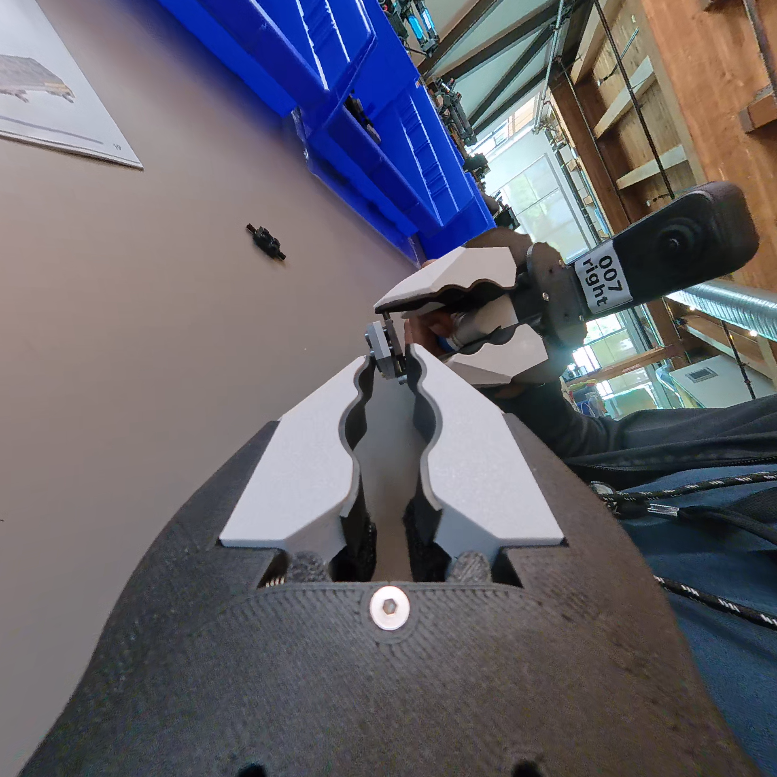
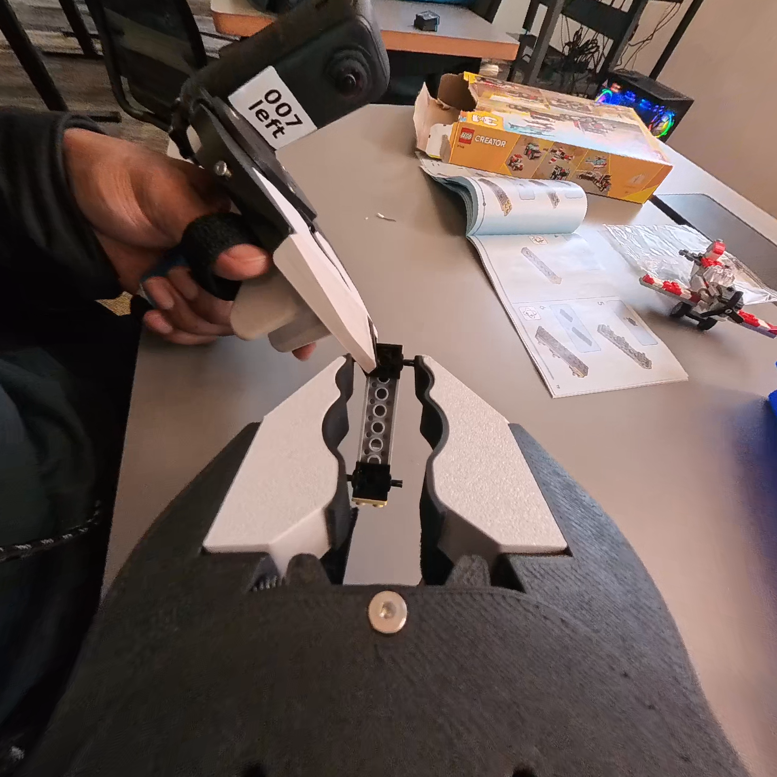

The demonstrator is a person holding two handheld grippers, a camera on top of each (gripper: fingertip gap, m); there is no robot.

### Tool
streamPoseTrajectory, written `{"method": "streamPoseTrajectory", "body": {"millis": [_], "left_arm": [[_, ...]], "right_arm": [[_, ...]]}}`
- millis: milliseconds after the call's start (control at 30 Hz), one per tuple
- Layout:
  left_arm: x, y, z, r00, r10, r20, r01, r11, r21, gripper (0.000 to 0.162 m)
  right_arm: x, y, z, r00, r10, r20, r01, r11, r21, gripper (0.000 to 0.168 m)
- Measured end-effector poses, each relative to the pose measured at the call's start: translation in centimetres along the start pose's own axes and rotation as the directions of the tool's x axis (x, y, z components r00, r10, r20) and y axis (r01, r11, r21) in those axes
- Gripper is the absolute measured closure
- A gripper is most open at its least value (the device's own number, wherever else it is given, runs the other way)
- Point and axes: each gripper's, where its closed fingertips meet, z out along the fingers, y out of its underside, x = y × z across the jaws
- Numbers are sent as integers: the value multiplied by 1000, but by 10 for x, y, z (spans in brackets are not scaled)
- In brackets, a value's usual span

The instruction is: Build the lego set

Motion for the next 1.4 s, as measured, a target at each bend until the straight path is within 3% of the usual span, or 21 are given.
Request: {"method": "streamPoseTrajectory", "body": {"millis": [533, 800, 1400], "left_arm": [[1, -4, -2, 1000, -5, -15, 5, 1000, 22, 146], [6, -7, -2, 987, -122, -104, 128, 990, 53, 146], [17, -20, -5, 910, -294, -293, 337, 935, 108, 146]], "right_arm": [[2, -4, 0, 993, 115, -20, -113, 992, 60, 139], [4, -8, -1, 980, 197, -27, -192, 974, 120, 139], [10, -21, -5, 964, 224, -142, -187, 954, 235, 139]]}}
